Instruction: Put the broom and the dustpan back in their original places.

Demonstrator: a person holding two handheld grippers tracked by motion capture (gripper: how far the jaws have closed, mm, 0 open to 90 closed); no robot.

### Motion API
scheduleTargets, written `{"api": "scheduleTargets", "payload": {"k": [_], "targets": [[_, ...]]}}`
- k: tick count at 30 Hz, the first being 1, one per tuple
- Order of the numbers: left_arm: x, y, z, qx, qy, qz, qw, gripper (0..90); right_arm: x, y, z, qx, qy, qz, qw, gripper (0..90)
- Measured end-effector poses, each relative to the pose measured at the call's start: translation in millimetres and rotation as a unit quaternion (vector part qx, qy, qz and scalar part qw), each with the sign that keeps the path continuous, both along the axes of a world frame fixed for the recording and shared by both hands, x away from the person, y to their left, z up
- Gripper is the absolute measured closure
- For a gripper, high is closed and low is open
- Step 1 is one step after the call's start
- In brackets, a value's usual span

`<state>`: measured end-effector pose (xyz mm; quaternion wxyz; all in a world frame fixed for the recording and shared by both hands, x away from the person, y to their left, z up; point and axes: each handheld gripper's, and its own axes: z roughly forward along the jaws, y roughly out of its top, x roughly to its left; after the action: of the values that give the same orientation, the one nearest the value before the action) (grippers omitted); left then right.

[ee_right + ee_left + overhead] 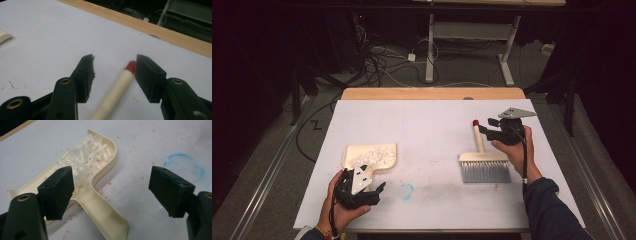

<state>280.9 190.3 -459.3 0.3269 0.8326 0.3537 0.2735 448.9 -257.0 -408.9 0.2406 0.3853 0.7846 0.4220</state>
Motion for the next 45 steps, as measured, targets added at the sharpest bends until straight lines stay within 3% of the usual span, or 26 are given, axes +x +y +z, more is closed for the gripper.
{"api": "scheduleTargets", "payload": {"k": [10, 12, 20, 23, 29, 33, 45], "targets": [[-0.7, -2.1, -1.8, 0.01, -0.006, -0.011, 0.9999, 19.1, -8.5, 6.0, 4.4, -0.002, -0.024, 0.008, 0.9997, 39.0], [-1.6, -2.4, -2.4, 0.007, 0.002, -0.007, 1.0, 18.6, -11.5, 6.5, 6.7, 0.0, -0.034, 0.007, 0.9994, 35.4], [-1.1, -3.1, -2.6, 0.014, -0.005, -0.013, 0.9998, 18.5, -24.5, 10.2, 17.7, 0.002, -0.082, -0.007, 0.9966, 25.8], [-0.8, -3.6, -3.0, 0.016, -0.004, -0.012, 0.9998, 18.5, -28.0, 10.3, 20.3, 0.007, -0.086, -0.01, 0.9962, 24.9], [-0.9, -4.3, -3.0, 0.019, -0.005, -0.015, 0.9997, 17.2, -34.7, 10.5, 24.4, -0.008, -0.093, -0.012, 0.9956, 23.4], [-1.2, -4.6, -2.8, 0.02, -0.006, -0.016, 0.9996, 17.2, -42.1, 11.1, 27.3, 0.0, -0.101, -0.011, 0.9948, 23.2], [-1.5, -6.6, -5.3, 0.023, -0.005, -0.022, 0.9995, 17.2, -62.1, 17.1, 33.6, -0.011, -0.123, 0.013, 0.9923, 23.1]]}}
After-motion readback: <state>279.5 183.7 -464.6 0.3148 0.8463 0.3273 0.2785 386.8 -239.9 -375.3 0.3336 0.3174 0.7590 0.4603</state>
